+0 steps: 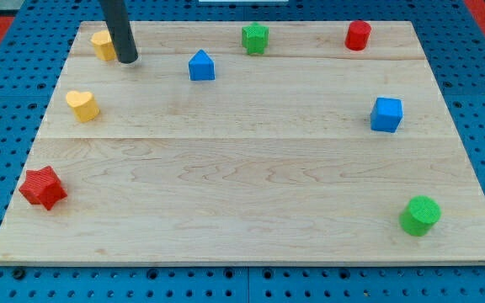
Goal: Move the green star towards center of the board
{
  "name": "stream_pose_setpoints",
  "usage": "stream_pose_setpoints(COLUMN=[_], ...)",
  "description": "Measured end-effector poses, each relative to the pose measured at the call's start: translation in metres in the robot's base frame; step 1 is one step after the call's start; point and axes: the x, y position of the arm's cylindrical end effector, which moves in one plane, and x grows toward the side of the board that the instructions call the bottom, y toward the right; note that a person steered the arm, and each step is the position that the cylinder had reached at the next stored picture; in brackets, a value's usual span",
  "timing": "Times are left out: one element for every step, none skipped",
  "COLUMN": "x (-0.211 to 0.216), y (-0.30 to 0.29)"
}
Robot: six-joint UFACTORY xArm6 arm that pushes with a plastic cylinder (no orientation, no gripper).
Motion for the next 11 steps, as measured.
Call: stream_pose_setpoints(x=[0.000, -0.014, -0.014, -0.016, -0.032, -0.070, -0.094, -0.074, -0.029, 0.008, 0.055], y=[-0.033, -0.044, -0.044, -0.021, 0.035, 0.083, 0.156, 0.207, 0.226, 0.241, 0.263])
